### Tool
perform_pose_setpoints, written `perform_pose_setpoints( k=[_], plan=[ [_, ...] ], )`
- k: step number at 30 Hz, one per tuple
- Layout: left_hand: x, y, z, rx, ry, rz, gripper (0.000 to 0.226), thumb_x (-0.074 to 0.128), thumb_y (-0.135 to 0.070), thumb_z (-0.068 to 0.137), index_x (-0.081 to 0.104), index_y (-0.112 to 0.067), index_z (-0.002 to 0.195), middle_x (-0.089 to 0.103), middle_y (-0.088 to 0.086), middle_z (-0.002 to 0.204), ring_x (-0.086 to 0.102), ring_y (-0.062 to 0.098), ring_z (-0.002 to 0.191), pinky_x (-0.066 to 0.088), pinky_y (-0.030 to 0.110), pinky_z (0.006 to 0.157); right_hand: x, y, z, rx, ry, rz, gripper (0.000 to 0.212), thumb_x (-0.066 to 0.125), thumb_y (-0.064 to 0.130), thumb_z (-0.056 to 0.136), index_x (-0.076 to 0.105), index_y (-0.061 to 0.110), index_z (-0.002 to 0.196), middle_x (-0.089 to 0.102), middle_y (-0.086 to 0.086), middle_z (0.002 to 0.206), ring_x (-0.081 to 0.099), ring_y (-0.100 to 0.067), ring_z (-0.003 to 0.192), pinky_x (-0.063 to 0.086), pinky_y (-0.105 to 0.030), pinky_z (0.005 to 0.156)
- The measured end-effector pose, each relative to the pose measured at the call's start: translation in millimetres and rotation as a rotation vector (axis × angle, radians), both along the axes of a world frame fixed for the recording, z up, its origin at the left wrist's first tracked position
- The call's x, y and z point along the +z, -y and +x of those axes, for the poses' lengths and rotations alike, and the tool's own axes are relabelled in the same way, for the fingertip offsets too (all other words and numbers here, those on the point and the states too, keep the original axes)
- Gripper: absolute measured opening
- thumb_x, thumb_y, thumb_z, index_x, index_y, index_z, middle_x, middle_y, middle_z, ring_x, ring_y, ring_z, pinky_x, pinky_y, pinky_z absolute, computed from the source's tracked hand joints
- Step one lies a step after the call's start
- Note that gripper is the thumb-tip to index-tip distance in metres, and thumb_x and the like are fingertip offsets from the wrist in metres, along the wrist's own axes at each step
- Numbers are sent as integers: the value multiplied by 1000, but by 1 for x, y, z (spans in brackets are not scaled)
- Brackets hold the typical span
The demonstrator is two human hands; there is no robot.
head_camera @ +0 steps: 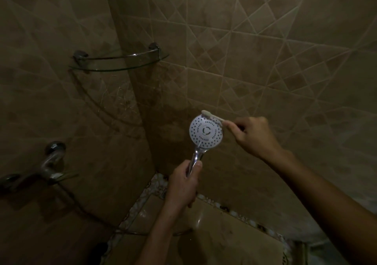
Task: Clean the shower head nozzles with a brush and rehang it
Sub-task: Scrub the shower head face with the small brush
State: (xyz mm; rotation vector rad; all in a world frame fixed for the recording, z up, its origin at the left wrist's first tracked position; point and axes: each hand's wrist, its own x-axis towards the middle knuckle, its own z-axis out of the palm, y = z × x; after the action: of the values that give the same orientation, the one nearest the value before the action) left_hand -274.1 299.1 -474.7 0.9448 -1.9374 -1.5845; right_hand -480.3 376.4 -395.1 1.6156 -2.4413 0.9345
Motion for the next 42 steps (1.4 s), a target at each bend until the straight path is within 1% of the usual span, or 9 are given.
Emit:
perform_pose_setpoints(
  k=[3, 8, 12, 17, 22, 27, 31, 35, 42],
  plan=[
    [2, 5, 3, 4, 15, -35, 35, 56, -33, 100, 48, -25, 66, 46, -6, 56, 42, 8, 49, 36, 25, 48, -1, 0, 15, 277, 59, 201, 30, 54, 46, 98, 65, 33, 75, 56, 8, 51, 55, -6, 43, 40, -16, 40],
    [4, 13, 11, 29, 27, -75, 37, 57, -29, 99, 47, -23, 64, 44, -8, 57, 40, 4, 52, 35, 25, 53, -1, 17, 13, -65, -66, -1, 41, 53, 44, 99, 72, 19, 73, 61, 4, 52, 52, -9, 40, 44, -27, 41],
    [1, 21, 17, 35, 36, -100, 36, 58, -31, 99, 48, -22, 65, 45, -8, 57, 41, 6, 54, 35, 28, 55, -2, 22, 29, 213, 46, 188, 32, 51, 47, 98, 69, 27, 80, 59, 9, 55, 58, -4, 46, 42, -14, 41],
    [-2, 34, 25, 46, 26, -88, 34, 57, -33, 98, 50, -22, 67, 47, -8, 56, 42, 3, 52, 37, 27, 53, -1, 40, 29, -44, -64, -39, 40, 53, 45, 99, 76, 19, 79, 50, 16, 48, 49, -5, 39, 37, -20, 42],
    [-3, 49, 36, 33, -21, -49, 33, 55, -32, 100, 51, -24, 68, 48, -8, 59, 45, 5, 53, 38, 21, 50, -4, 48, 46, 250, 19, 257, 43, 46, 56, 94, 72, 23, 84, 62, 3, 56, 58, -11, 44, 49, -19, 41],
    [-8, 64, 44, 16, -44, 62, 32, 54, -38, 99, 51, -24, 70, 49, 3, 58, 44, 12, 41, 35, 28, 39, -6, 65, 45, 15, -71, -20, 41, 51, 47, 98, 72, 21, 75, 51, 9, 46, 47, -10, 37, 33, -15, 38],
    [-9, 72, 51, 4, -52, 107, 31, 54, -38, 100, 51, -23, 73, 49, 3, 58, 42, 10, 37, 32, 23, 35, -12, 63, 58, 293, -2, 201, 42, 46, 55, 95, 69, 25, 78, 57, 6, 50, 58, -9, 45, 45, -17, 40],
    [-8, 81, 52, -13, -61, 136, 31, 53, -39, 100, 50, -21, 75, 48, 7, 61, 41, 9, 37, 32, 22, 33, -9, 75, 55, -4, 5, -27, 33, 54, 43, 98, 55, 41, 65, 46, 11, 44, 44, -7, 35, 35, -17, 37],
    [-6, 92, 55, -31, -78, 160, 31, 54, -38, 100, 49, -20, 75, 45, 9, 62, 39, 12, 38, 30, 22, 36, -9, 80, 55, 147, 39, 91, 36, 53, 45, 97, 62, 28, 66, 53, 4, 47, 52, -10, 40, 38, -15, 38]
  ],
)
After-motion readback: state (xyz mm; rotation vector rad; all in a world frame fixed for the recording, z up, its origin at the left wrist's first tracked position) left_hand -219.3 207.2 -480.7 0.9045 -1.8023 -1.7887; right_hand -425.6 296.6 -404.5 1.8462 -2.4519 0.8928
